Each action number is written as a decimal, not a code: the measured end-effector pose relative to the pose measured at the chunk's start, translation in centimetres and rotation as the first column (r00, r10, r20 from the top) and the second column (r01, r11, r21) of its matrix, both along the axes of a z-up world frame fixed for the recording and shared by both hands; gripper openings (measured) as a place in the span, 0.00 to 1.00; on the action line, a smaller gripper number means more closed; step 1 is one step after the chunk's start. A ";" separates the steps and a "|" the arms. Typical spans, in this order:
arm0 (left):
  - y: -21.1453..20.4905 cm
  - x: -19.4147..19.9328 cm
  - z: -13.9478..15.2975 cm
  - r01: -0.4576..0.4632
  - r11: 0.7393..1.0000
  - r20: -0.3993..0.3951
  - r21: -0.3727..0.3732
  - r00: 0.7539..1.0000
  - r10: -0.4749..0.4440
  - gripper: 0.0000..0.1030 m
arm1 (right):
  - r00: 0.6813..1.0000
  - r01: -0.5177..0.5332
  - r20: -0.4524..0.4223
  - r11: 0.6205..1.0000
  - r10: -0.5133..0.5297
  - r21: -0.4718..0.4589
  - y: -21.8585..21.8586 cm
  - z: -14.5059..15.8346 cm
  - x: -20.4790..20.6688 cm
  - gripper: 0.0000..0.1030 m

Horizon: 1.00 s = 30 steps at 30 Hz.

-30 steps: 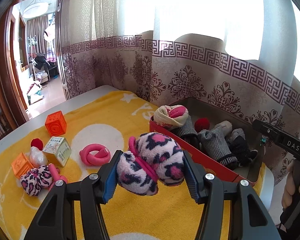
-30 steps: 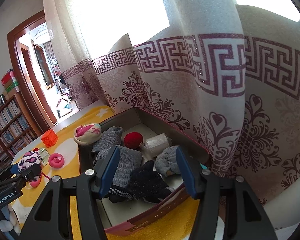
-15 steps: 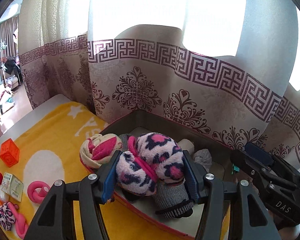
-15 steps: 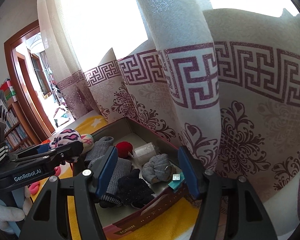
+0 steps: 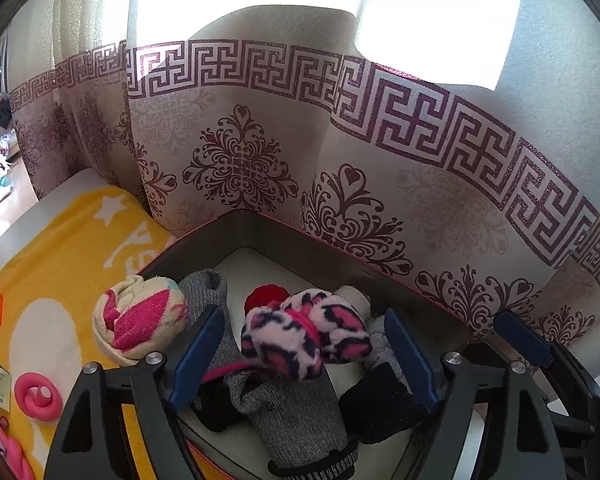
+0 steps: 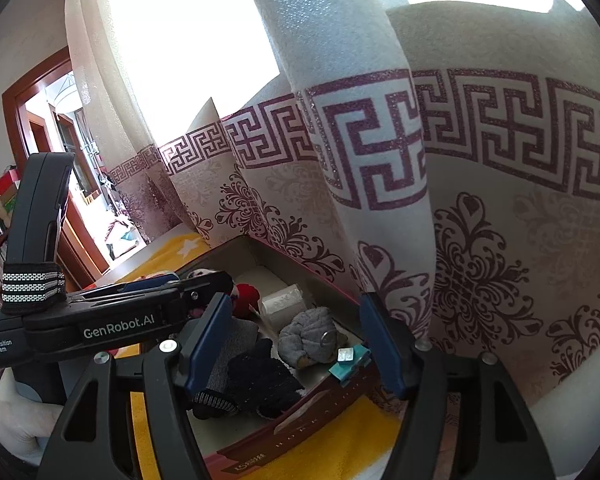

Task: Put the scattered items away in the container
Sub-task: 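Open both grippers to release the sock and plush into the box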

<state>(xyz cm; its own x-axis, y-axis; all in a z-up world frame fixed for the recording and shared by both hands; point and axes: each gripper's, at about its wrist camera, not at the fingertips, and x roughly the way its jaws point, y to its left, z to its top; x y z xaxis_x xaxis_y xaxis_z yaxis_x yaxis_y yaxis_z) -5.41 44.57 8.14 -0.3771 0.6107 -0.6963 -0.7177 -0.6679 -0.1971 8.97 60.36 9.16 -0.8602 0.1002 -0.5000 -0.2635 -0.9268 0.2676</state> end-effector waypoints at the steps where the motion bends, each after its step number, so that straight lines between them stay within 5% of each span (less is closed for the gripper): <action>1: -0.3 -0.1 0.0 -0.008 1.000 0.001 0.018 1.000 0.008 1.00 | 1.000 -0.002 -0.001 1.000 0.002 -0.005 0.1 0.0 0.0 0.70; 17: -4.5 -0.2 0.2 -0.056 0.998 0.027 0.041 0.998 0.055 1.00 | 1.000 -0.016 -0.013 1.000 0.016 0.004 -0.8 0.5 0.2 0.71; 30: -16.7 -1.3 -1.1 -0.283 0.959 0.038 0.025 0.959 0.282 1.00 | 0.987 -0.159 -0.007 0.985 0.160 0.065 -6.4 1.1 0.0 0.78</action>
